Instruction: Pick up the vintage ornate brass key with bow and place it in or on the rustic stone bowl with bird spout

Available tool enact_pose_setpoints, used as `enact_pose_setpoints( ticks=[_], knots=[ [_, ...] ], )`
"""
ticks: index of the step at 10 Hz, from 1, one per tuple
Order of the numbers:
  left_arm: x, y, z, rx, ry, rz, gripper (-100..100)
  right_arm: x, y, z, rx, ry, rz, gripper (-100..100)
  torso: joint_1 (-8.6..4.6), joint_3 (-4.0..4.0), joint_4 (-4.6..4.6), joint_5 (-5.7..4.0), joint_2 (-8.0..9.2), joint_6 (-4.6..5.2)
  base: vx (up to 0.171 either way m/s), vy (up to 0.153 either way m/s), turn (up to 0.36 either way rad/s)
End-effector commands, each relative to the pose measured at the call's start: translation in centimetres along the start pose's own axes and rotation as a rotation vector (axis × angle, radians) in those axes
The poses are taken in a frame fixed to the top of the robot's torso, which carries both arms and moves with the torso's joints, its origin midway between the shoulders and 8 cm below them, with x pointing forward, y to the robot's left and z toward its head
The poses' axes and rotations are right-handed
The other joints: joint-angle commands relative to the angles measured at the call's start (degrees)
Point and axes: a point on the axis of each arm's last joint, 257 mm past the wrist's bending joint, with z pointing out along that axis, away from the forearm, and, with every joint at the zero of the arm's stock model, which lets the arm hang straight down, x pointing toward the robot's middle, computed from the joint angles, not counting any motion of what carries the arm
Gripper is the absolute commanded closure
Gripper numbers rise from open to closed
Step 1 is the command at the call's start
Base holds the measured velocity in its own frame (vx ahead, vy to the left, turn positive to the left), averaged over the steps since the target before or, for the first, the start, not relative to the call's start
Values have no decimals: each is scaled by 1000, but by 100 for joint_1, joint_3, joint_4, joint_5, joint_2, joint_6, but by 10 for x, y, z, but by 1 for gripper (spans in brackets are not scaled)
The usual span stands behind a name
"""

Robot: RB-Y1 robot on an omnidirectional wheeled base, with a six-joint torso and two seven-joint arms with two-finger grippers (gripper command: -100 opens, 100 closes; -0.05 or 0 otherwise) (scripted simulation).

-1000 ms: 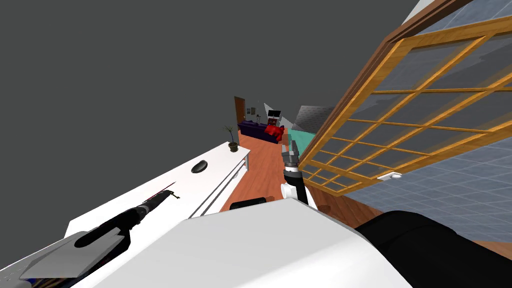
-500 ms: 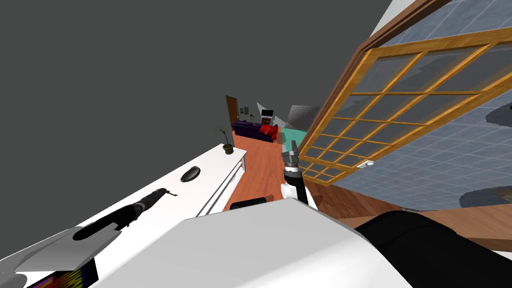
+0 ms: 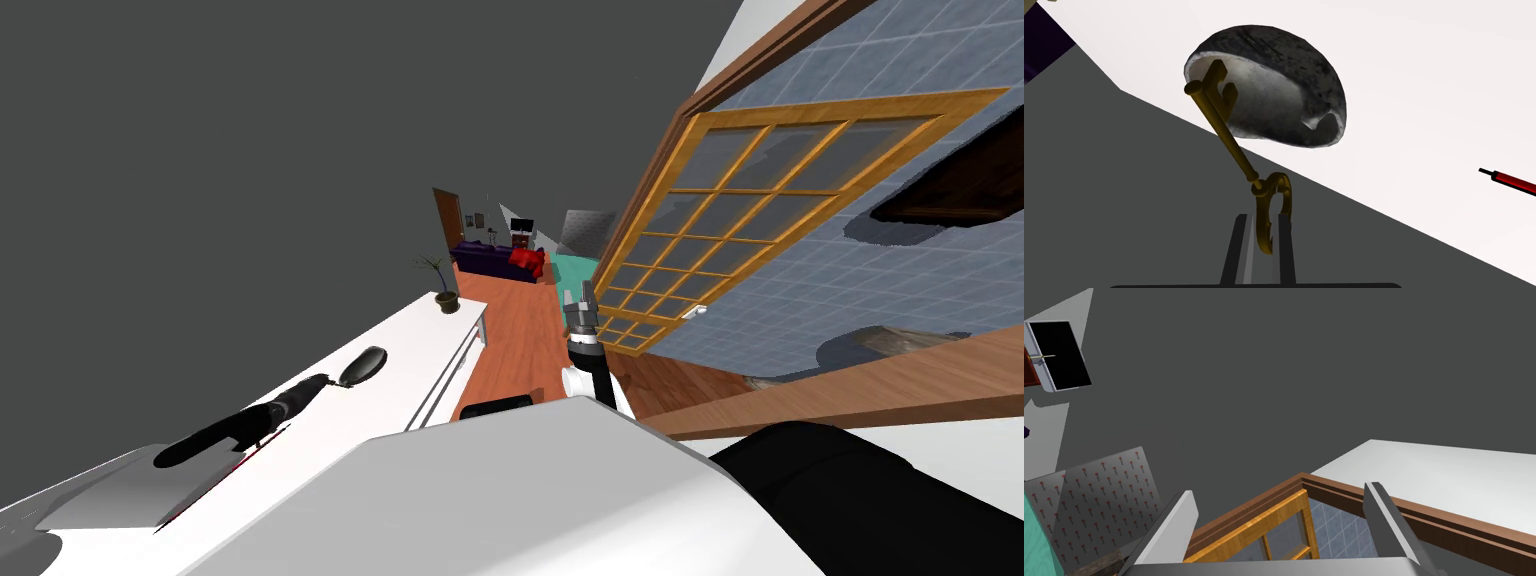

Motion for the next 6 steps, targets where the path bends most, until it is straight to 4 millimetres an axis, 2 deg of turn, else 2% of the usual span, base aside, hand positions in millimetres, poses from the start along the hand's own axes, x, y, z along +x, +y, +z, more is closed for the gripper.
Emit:
enact_pose_setpoints(
  ticks=[1, 6],
  knots=[
    [-4, 1, 1, -15, -7, -34, 100, 0, 0, 0, 0, 0, 0, 0, 0, 0, 0, 0, 0, 0, 33, 77, -171],
    [-16, 7, 3, -57, -28, -124, 100, 0, 0, 0, 0, 0, 0, 0, -6, 4, 1, -1, 7, 1, 17, 70, -194]
  ],
)
